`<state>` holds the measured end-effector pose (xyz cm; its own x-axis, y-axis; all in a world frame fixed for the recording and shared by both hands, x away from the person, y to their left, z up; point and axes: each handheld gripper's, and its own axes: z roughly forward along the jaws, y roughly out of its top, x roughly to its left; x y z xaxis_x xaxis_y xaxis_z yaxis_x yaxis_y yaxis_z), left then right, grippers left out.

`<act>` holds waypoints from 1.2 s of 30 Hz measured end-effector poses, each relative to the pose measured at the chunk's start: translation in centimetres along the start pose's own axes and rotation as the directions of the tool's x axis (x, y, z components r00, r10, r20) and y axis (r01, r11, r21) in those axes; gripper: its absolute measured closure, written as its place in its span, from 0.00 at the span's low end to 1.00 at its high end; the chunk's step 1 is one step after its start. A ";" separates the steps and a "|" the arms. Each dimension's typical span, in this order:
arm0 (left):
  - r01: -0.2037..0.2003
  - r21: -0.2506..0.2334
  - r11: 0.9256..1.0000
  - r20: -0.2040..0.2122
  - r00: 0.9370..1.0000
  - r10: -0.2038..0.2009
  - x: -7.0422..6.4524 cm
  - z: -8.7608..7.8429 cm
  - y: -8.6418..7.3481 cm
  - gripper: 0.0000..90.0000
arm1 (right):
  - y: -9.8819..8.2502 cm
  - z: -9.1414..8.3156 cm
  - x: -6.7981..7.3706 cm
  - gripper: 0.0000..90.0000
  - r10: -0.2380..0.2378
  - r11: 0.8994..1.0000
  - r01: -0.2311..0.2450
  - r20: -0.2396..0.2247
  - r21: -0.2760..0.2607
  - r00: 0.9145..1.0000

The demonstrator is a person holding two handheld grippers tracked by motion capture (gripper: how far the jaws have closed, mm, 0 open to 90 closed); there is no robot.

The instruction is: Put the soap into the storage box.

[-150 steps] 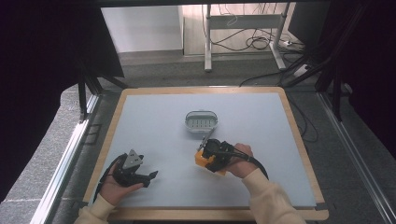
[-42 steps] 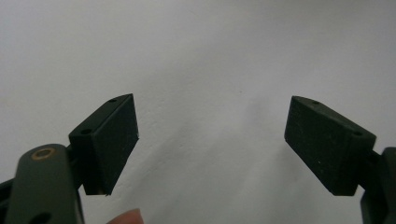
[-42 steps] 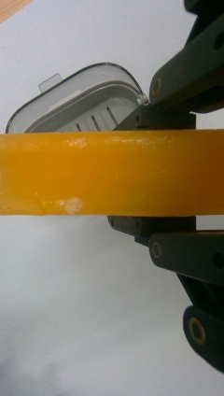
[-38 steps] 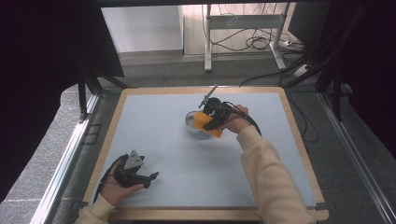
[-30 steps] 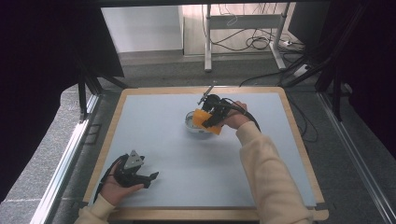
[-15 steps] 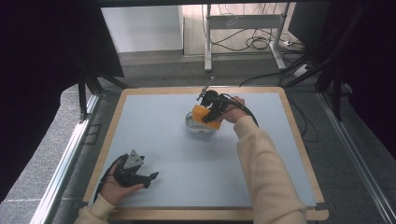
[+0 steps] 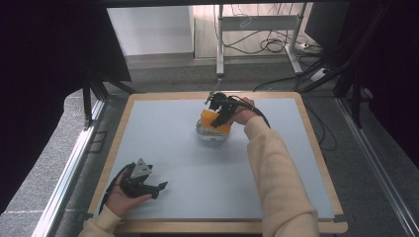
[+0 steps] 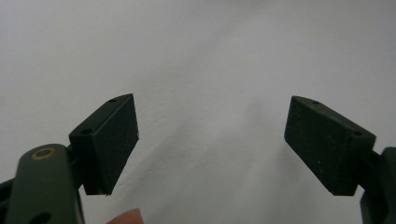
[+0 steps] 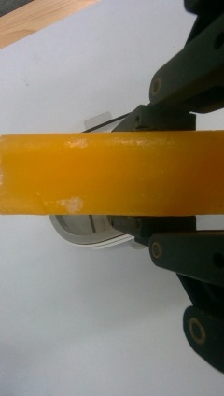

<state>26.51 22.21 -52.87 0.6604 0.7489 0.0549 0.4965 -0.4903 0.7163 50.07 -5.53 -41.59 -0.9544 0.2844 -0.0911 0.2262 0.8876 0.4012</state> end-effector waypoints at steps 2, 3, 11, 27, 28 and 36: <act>0.001 0.000 1.000 0.001 1.000 -0.001 0.0 0.0 0.0 0.20 | 0.2 0.2 -0.1 0.68 -0.016 1.000 0.016 -0.007 0.002 1.000; 0.001 0.000 1.000 0.001 1.000 -0.001 0.0 0.0 0.0 0.20 | 0.2 0.2 -0.1 0.68 -0.016 1.000 0.016 -0.007 0.002 1.000; 0.003 -0.004 1.000 0.005 1.000 -0.003 0.0 0.0 0.0 0.20 | 0.8 0.9 -0.7 0.68 -0.043 0.999 0.044 -0.025 0.020 0.999; 0.001 0.007 1.000 0.005 1.000 -0.001 0.1 0.1 0.0 0.20 | 0.7 3.1 -1.9 0.68 -0.072 0.996 0.075 -0.057 0.043 0.996; 0.004 0.005 1.000 0.006 1.000 -0.004 0.1 0.1 0.0 0.20 | 0.7 3.2 -1.9 0.68 -0.081 0.995 0.084 -0.057 0.047 0.995; 0.001 0.003 1.000 0.006 1.000 -0.001 0.0 0.0 0.0 0.20 | 0.6 3.7 -2.3 0.61 -0.029 0.999 0.030 -0.048 0.017 0.998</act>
<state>26.51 22.21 -52.93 0.6632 0.7468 0.0500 0.4990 -0.4909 0.7141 53.12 -4.30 -44.49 -0.9688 0.2408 -0.0591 0.2008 0.9016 0.3831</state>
